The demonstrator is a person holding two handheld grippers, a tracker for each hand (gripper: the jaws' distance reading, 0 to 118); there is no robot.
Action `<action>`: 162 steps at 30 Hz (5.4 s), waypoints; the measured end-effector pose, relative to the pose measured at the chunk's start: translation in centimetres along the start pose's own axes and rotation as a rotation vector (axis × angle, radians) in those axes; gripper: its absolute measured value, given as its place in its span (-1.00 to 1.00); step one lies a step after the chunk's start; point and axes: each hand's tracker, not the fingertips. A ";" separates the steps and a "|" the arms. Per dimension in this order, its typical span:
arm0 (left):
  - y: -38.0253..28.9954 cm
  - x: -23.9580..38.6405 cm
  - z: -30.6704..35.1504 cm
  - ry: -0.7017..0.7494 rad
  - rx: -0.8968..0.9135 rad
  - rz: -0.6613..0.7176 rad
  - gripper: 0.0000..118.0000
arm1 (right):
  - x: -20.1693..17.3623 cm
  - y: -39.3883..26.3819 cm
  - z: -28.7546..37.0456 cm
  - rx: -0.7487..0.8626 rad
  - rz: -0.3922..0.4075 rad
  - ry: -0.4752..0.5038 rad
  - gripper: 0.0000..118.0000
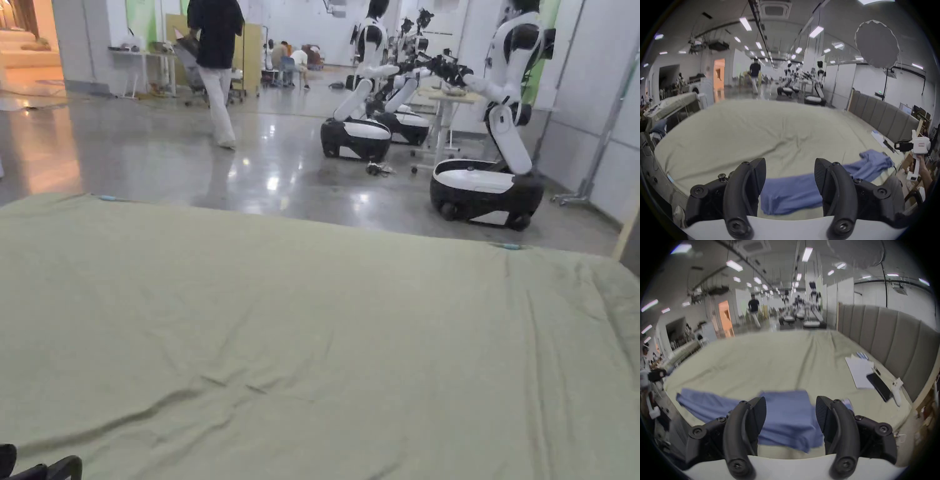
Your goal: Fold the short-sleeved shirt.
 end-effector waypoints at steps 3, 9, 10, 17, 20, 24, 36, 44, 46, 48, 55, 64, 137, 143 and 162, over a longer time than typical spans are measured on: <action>0.8 2.0 0.3 -0.045 0.119 0.038 0.06 | -1.8 1.3 0.8 0.118 -0.023 0.069 0.18; 0.8 4.5 0.9 -0.006 0.147 0.061 -0.24 | -6.9 1.8 -0.1 0.123 0.055 0.143 0.15; 0.7 4.7 1.0 -0.003 0.162 0.054 -0.84 | -7.6 1.6 -0.3 0.116 0.079 0.149 0.01; -0.5 4.7 1.5 0.027 0.126 0.030 -0.94 | -10.6 0.5 -1.4 0.030 0.126 0.192 -1.00; -0.5 4.3 1.9 -0.004 0.114 0.015 -0.94 | -11.0 0.7 -1.1 0.038 0.126 0.199 -1.00; -0.6 3.0 2.4 -0.019 0.124 0.031 -0.94 | -10.5 1.3 -1.1 0.056 0.109 0.215 -1.00; -5.4 -4.7 0.1 -0.241 0.057 0.406 0.01 | -10.5 0.6 -0.6 0.025 0.066 0.222 -1.00; -12.4 -9.5 -6.1 -0.180 -0.164 0.702 0.10 | -11.6 0.7 -0.2 -0.008 0.035 0.234 -1.00; -13.8 -9.7 -7.3 -0.166 -0.201 0.772 0.10 | -11.8 0.6 0.0 -0.012 0.050 0.222 -1.00; -15.0 -9.9 -8.4 -0.155 -0.209 0.833 0.09 | -11.9 0.6 0.2 -0.017 0.054 0.216 -1.00; -17.6 -7.5 -11.3 -0.389 -0.156 1.081 0.06 | -11.2 -0.2 0.2 -0.047 0.037 0.199 -1.00; -16.7 -5.6 -11.5 -0.342 -0.234 1.029 -0.78 | -10.8 -1.2 -0.3 -0.073 0.043 0.200 -1.00; -18.4 5.6 -15.1 -0.482 -0.254 1.018 0.06 | -10.0 -6.1 0.4 -0.206 0.060 0.218 -1.00; -17.5 6.2 -15.7 -0.447 -0.294 0.991 -0.77 | -10.1 -5.9 0.7 -0.200 0.032 0.227 -1.00; -6.9 14.9 -15.7 -0.504 -0.295 0.500 -0.77 | -9.0 -5.6 0.5 -0.173 -0.083 0.271 -1.00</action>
